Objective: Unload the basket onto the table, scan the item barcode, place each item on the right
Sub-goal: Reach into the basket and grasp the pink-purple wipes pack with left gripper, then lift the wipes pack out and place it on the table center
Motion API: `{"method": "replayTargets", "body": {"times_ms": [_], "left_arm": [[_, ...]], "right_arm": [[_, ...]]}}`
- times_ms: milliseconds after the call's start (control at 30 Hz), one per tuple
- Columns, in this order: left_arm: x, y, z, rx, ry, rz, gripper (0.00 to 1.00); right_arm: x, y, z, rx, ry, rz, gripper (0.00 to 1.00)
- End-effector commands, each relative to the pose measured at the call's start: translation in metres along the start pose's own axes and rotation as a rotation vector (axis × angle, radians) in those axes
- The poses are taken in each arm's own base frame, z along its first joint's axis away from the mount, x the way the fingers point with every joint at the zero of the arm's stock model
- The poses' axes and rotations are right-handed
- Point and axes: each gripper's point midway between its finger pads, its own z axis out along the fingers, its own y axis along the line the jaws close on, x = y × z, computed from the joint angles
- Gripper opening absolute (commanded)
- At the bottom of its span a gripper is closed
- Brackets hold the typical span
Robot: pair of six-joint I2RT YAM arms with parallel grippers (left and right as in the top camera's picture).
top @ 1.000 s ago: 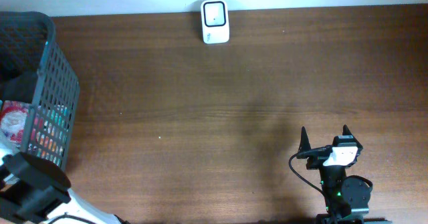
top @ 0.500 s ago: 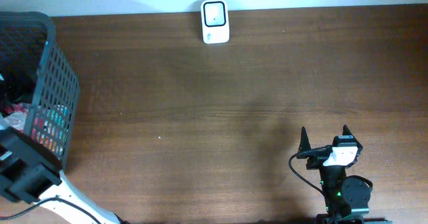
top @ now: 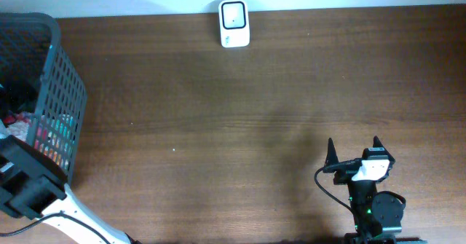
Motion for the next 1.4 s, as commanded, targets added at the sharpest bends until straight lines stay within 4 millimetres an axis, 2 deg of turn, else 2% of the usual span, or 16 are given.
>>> {"method": "replayTargets", "body": {"times_ms": [0, 133, 267, 467, 567, 633, 733, 800, 867, 900, 933, 1033, 1067, 1133, 1267, 1367], "left_arm": [[0.011, -0.021, 0.028, 0.112, 0.077, 0.007, 1.00], [0.017, -0.002, 0.037, -0.018, 0.100, 0.053, 0.97], [0.026, 0.023, 0.036, -0.160, 0.133, 0.063, 0.78], [0.046, 0.025, 0.032, -0.164, 0.216, 0.070, 0.80], [0.053, 0.026, 0.031, -0.167, 0.245, 0.072, 0.59], [0.057, 0.026, 0.030, -0.168, 0.263, 0.074, 0.53], [0.062, 0.018, 0.029, -0.116, 0.286, 0.067, 0.74], [0.063, 0.017, 0.029, -0.111, 0.291, 0.066, 0.76], [0.065, 0.017, 0.029, -0.112, 0.299, 0.067, 0.57], [0.067, 0.017, 0.031, -0.112, 0.307, 0.067, 0.33], [0.070, 0.017, 0.034, -0.114, 0.323, 0.068, 0.29], [0.078, 0.018, 0.044, -0.115, 0.364, 0.070, 0.43], [0.078, 0.018, 0.045, -0.115, 0.363, 0.069, 0.18], [0.077, 0.018, 0.045, -0.115, 0.361, 0.069, 0.01], [0.072, 0.005, 0.036, -0.044, 0.352, 0.056, 0.00], [0.038, -0.015, -0.004, 0.058, 0.243, 0.021, 0.00]], "right_arm": [[0.004, 0.001, 0.000, -0.004, 0.006, 0.007, 0.99], [0.004, 0.001, 0.000, -0.004, 0.006, 0.007, 0.99], [0.004, 0.001, 0.000, -0.004, 0.006, 0.007, 0.99], [0.004, 0.001, 0.000, -0.004, 0.006, 0.007, 0.99], [0.004, 0.001, 0.000, -0.004, 0.006, 0.007, 0.99], [0.004, 0.001, 0.000, -0.004, 0.006, 0.007, 0.99], [0.004, 0.001, 0.000, -0.004, 0.006, 0.007, 0.99], [0.004, 0.001, 0.000, -0.004, 0.006, 0.007, 0.99], [0.004, 0.001, 0.000, -0.004, 0.006, 0.007, 0.98], [0.004, 0.001, 0.000, -0.004, 0.006, 0.007, 0.99], [0.004, 0.001, 0.000, -0.004, 0.006, 0.007, 0.99], [0.004, 0.001, 0.000, -0.004, 0.006, 0.007, 0.99], [0.004, 0.001, 0.000, -0.004, 0.006, 0.007, 0.99], [0.004, 0.001, 0.000, -0.004, 0.006, 0.007, 0.99], [0.004, 0.001, 0.000, -0.004, 0.006, 0.007, 0.99], [0.004, 0.001, 0.000, -0.004, 0.006, 0.007, 0.99]]}}
